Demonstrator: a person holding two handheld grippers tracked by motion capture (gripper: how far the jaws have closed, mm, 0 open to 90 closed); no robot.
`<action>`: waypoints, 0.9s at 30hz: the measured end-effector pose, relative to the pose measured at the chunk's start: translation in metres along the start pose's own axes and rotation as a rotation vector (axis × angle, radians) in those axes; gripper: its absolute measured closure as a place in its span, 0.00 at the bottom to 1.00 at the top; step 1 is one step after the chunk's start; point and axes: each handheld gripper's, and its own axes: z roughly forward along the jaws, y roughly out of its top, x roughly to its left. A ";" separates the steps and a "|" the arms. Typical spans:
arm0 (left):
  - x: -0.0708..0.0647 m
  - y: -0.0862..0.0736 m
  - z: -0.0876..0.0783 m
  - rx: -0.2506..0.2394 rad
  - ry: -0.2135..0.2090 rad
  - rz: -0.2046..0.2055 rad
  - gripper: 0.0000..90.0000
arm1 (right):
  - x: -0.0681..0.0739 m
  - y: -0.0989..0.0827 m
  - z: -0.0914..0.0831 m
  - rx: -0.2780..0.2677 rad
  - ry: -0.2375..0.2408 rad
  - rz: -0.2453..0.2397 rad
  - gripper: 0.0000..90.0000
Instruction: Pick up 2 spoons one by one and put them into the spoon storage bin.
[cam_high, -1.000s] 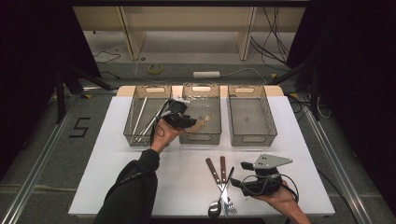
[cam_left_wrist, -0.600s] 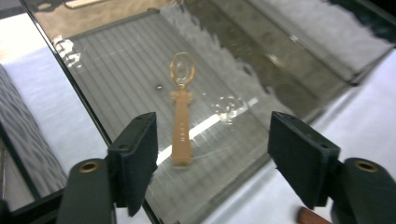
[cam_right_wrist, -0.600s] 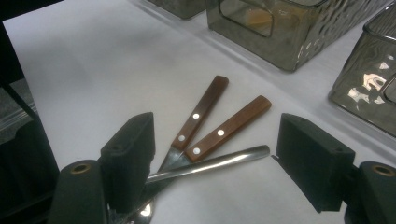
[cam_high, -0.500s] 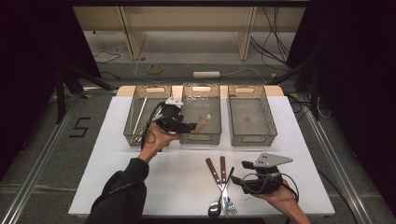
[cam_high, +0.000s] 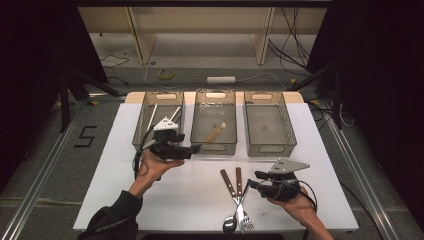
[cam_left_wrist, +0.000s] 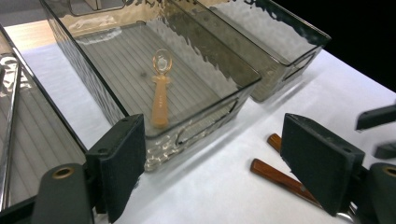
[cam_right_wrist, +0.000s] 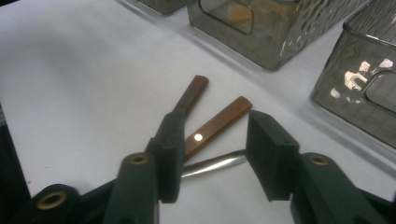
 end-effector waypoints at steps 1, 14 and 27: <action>-0.001 -0.003 -0.002 0.001 0.001 0.005 0.24 | -0.001 0.000 0.001 0.004 0.001 0.000 0.69; -0.006 -0.045 -0.036 -0.003 0.013 0.018 0.22 | 0.004 0.017 0.005 0.152 0.101 -0.212 0.48; -0.020 -0.062 -0.048 0.005 0.012 0.070 0.21 | 0.020 0.027 0.011 0.293 0.164 -0.432 0.40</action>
